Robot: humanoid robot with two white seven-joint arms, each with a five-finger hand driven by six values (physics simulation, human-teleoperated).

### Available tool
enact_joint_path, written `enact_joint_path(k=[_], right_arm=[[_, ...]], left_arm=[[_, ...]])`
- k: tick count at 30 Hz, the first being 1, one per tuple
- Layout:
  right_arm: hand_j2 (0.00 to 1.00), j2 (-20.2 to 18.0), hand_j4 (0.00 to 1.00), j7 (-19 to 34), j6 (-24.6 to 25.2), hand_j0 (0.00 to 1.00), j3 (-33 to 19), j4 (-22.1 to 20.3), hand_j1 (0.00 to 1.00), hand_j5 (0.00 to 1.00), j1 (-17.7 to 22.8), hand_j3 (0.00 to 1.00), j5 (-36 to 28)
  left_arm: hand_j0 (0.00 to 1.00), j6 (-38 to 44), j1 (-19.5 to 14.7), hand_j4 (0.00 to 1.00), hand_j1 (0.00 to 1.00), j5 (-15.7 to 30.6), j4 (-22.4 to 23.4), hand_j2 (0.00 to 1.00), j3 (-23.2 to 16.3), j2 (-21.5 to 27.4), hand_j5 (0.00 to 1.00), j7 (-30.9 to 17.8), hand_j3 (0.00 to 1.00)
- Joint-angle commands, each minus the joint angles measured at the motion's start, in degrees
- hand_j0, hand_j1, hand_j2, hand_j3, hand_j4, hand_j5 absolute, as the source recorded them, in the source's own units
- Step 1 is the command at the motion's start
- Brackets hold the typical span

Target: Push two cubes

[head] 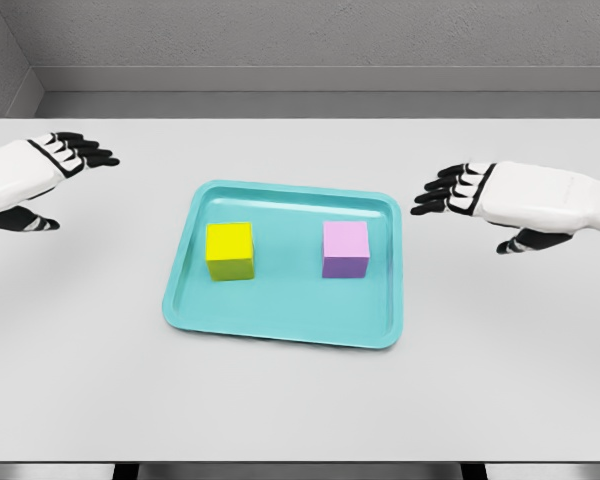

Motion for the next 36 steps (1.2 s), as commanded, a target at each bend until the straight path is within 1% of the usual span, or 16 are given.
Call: enact_joint_path(k=[1, 3, 4, 5, 6, 7, 8, 10, 12, 13, 15, 17, 18, 25, 31, 36], right_arm=[[1.0, -0.1, 1.0, -0.2, 0.2, 1.0, 0.9, -0.1, 1.0, 1.0, 0.0, 1.0, 3.8], [1.0, 1.6, 1.0, -0.6, 0.2, 1.0, 0.9, -0.1, 1.0, 1.0, -0.1, 1.0, 3.7], [1.0, 3.2, 1.0, -2.3, 0.2, 1.0, 0.7, 0.4, 1.0, 1.0, -0.9, 1.0, 3.6], [1.0, 3.2, 1.0, -4.5, 0.2, 1.0, 0.7, 0.6, 1.0, 1.0, -1.1, 1.0, 3.7], [1.0, 3.0, 1.0, -3.8, 0.2, 1.0, 0.6, 0.8, 1.0, 1.0, -2.8, 1.0, 4.3], [1.0, 2.9, 1.0, -0.3, 0.2, 1.0, 1.0, 2.7, 1.0, 1.0, -4.4, 1.0, 4.3], [1.0, 3.4, 1.0, 4.6, 0.2, 1.0, 1.2, 6.3, 1.0, 1.0, -5.9, 1.0, 4.6], [0.99, 4.9, 0.99, 5.7, 0.2, 0.99, 1.7, 7.5, 0.99, 0.99, -6.6, 0.99, 10.7], [0.94, 5.8, 0.94, 5.7, 0.2, 0.94, 2.7, 7.5, 0.94, 0.94, -6.7, 0.94, 18.7], [0.9, 6.0, 0.9, 5.7, 0.2, 0.9, 3.5, 7.5, 0.9, 0.9, -6.8, 0.9, 19.7], [0.74, 7.0, 0.74, 5.7, 0.2, 0.74, 4.2, 7.8, 0.74, 0.74, -6.9, 0.74, 22.0], [0.72, 8.7, 0.72, 5.7, 0.2, 0.72, 4.5, 9.6, 0.72, 0.72, -6.9, 0.72, 23.5], [0.72, 9.7, 0.72, 5.7, 0.2, 0.72, 4.5, 9.8, 0.72, 0.72, -6.9, 0.72, 24.7], [0.69, 10.4, 0.69, 5.7, 0.2, 0.69, 5.8, 9.8, 0.69, 0.69, -6.4, 0.69, 25.3], [0.69, 11.8, 0.69, 5.7, 0.2, 0.69, 6.9, 7.5, 0.69, 0.69, -5.8, 0.69, 25.6], [0.68, 12.9, 0.68, 5.7, 0.2, 0.68, 6.9, 7.8, 0.68, 0.68, -5.6, 0.68, 26.4]], left_arm=[[1.0, 0.1, 0.0, 1.0, 1.0, 0.3, -0.3, 1.0, -0.4, 0.0, 1.0, -0.9, 1.0], [1.0, 0.1, -0.1, 1.0, 1.0, -0.4, -0.3, 1.0, -0.8, -0.1, 1.0, -2.3, 1.0], [0.89, 0.1, -0.2, 0.89, 0.89, -1.1, -0.3, 0.89, -0.9, -0.3, 0.89, -2.5, 0.89], [0.87, 0.1, -0.3, 0.87, 0.87, -1.8, -0.3, 0.87, -0.9, -0.7, 0.87, -2.5, 0.87], [0.85, 0.1, -0.3, 0.85, 0.85, -2.3, -0.3, 0.85, -0.9, -0.7, 0.85, -2.5, 0.85], [0.82, 0.1, -0.4, 0.82, 0.82, -2.4, -0.3, 0.82, -0.9, -0.7, 0.82, -2.5, 0.82], [0.82, 0.1, -0.5, 0.82, 0.82, -2.7, -0.3, 0.82, -1.4, -0.7, 0.82, -2.5, 0.82], [0.82, 0.1, -0.8, 0.82, 0.82, -3.8, -0.3, 0.82, -2.1, -2.1, 0.82, -2.5, 0.82], [0.81, 0.1, -1.1, 0.81, 0.81, -5.6, -0.3, 0.81, -2.1, -3.2, 0.81, -2.5, 0.81], [0.8, 0.1, -1.1, 0.8, 0.8, -5.7, -0.3, 0.8, -2.2, -3.2, 0.8, -2.5, 0.8], [0.8, 0.1, -1.6, 0.8, 0.8, -7.5, -0.4, 0.8, -2.9, -4.4, 0.8, -2.5, 0.8], [0.8, 0.1, -3.3, 0.8, 0.8, -8.0, -0.5, 0.8, -6.4, -5.2, 0.8, -3.0, 0.8], [0.79, 0.1, -3.3, 0.79, 0.79, -8.0, -0.8, 0.79, -6.6, -5.2, 0.79, -3.1, 0.79], [0.79, 0.1, -2.1, 0.79, 0.79, -7.8, -4.8, 0.79, -7.9, -4.1, 0.79, -3.1, 0.79], [0.79, 0.1, -1.1, 0.79, 0.79, -7.5, -5.3, 0.79, -7.9, -3.1, 0.79, -3.1, 0.79], [0.79, 0.1, -0.7, 0.79, 0.79, -8.0, -5.3, 0.79, -8.7, -3.3, 0.79, -3.3, 0.79]])
